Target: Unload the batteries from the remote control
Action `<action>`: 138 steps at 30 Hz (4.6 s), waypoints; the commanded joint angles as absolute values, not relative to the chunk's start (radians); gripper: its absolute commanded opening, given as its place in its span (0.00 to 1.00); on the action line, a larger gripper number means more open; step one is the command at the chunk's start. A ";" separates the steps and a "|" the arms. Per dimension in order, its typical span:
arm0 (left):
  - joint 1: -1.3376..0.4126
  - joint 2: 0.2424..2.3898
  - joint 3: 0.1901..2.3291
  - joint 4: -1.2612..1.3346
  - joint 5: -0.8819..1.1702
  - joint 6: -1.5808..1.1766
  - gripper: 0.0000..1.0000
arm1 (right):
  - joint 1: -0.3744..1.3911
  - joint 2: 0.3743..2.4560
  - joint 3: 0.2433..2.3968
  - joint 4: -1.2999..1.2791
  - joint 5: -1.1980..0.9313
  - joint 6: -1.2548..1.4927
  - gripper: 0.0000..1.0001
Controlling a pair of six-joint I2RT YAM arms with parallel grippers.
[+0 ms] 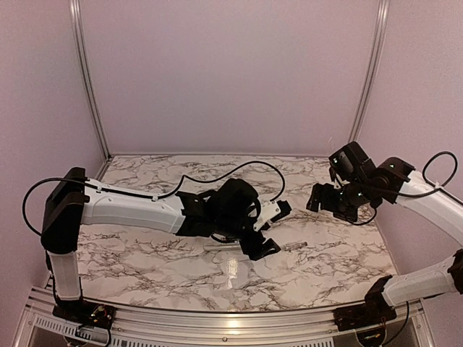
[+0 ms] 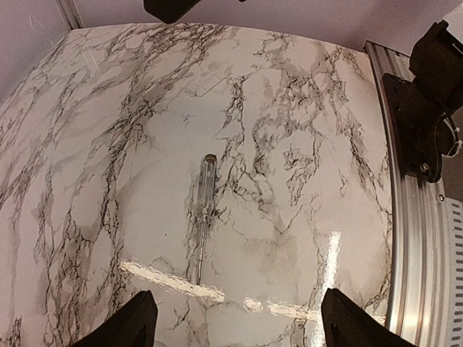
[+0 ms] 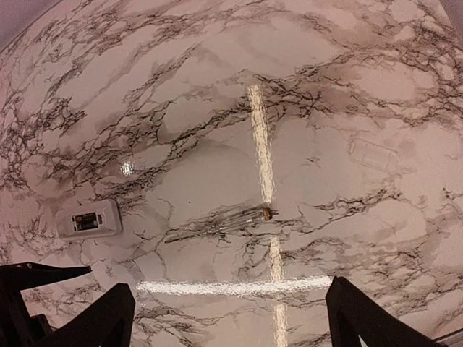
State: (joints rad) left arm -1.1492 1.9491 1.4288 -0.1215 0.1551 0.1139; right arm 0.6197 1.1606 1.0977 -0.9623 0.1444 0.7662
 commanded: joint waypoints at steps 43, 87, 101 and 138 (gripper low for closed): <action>-1.161 2.400 1.661 0.002 0.026 0.261 0.32 | 0.627 1.230 1.202 -1.085 0.067 0.749 0.87; -1.140 2.272 1.584 -0.010 0.123 0.207 0.00 | 0.627 1.240 1.238 -1.061 0.097 0.768 0.87; -1.140 2.129 1.512 -0.030 0.145 0.198 0.00 | 0.626 1.230 1.259 -1.020 0.092 0.775 0.87; -1.140 1.777 1.408 -0.088 0.188 0.263 0.00 | 0.431 1.084 0.948 -0.670 -0.839 0.813 0.77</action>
